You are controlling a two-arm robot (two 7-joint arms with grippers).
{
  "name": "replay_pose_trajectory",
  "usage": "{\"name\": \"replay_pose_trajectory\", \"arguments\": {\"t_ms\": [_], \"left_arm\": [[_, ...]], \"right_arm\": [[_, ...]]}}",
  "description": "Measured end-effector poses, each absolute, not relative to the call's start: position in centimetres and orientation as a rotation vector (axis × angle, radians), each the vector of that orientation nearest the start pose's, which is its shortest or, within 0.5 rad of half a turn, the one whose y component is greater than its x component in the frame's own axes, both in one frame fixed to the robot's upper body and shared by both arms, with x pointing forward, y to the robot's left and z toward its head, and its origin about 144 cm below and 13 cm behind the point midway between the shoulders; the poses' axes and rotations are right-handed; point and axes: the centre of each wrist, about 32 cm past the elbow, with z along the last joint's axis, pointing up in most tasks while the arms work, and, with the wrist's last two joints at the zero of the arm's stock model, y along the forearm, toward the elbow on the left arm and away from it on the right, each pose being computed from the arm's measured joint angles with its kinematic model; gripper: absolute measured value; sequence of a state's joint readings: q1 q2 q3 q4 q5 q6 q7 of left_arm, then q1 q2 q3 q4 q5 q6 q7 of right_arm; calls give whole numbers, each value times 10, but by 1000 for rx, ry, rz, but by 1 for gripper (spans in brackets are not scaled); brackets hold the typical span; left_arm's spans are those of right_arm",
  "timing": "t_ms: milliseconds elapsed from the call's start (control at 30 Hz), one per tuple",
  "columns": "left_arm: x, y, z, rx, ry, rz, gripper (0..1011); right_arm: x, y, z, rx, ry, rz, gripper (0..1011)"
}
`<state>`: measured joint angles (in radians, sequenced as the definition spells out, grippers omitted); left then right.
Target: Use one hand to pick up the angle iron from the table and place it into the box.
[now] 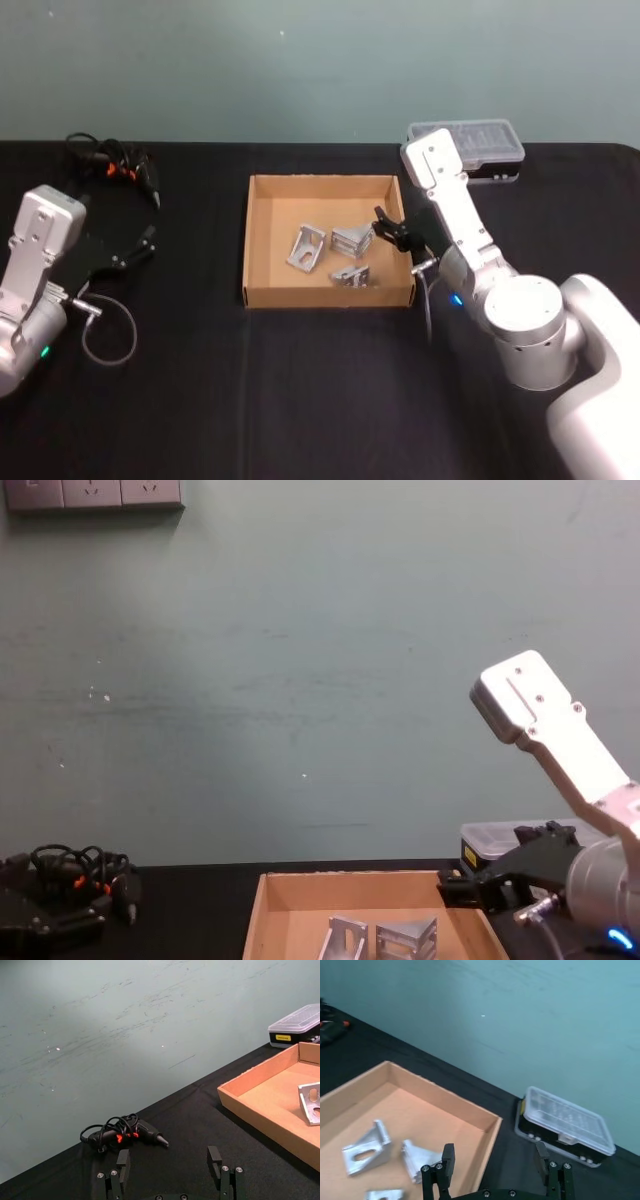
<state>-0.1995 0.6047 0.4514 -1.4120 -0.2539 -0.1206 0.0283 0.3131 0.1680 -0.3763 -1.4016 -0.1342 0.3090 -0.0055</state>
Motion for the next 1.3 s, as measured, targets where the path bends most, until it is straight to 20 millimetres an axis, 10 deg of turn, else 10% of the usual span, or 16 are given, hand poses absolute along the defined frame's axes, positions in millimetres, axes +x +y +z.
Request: {"name": "replay_pose_trajectory", "arguments": {"t_ms": [1300], "left_arm": [[489,310,1140,304,-285,1248,1011]], "right_arm": [[532,-169,1176,-447,-225,-1318,1003]]}}
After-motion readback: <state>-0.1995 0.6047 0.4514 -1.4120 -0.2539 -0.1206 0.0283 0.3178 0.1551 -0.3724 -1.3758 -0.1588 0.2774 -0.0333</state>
